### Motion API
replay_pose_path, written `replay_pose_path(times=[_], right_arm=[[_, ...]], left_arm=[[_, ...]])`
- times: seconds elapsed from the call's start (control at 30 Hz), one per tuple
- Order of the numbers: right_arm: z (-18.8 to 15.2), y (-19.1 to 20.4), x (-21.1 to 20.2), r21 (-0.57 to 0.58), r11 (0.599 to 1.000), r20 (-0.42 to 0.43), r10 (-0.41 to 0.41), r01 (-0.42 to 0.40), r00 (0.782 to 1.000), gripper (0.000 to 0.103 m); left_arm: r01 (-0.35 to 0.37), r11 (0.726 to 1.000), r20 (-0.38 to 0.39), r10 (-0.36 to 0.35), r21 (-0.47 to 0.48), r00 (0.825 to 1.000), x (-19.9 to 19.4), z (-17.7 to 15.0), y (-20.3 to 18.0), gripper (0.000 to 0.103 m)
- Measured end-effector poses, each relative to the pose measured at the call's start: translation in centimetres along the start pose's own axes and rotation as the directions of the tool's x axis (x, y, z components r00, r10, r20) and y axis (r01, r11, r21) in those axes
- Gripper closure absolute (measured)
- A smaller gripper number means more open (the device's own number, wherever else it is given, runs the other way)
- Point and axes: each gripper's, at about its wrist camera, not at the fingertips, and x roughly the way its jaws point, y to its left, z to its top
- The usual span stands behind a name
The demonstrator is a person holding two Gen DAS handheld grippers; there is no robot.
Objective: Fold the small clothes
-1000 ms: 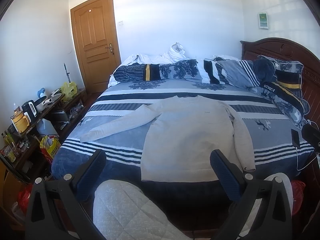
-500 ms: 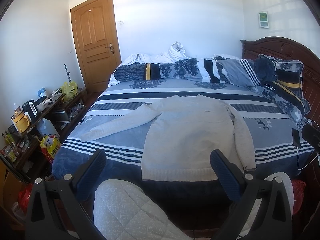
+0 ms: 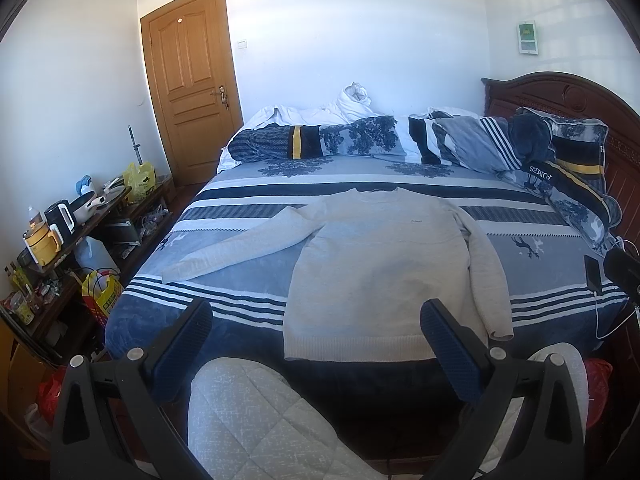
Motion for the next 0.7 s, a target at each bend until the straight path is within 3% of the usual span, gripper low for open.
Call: replay_pose_path(times=[0.57,0.7], right_arm=[[-0.58,0.29,0.39,-0.027,1.000,-0.010,-0.016,0.015,1.000,0.000],[-0.82,0.21,0.49,-0.062,0.996,0.003,-0.056,0.056,0.998,0.000]], left_arm=[[0.003,1.000,-0.003,-0.003,-0.004,1.000,0.14,-0.03,-0.01,0.000],[0.004,1.000,-0.005,-0.004,-0.009,1.000,0.22,-0.29,0.33,0.000]])
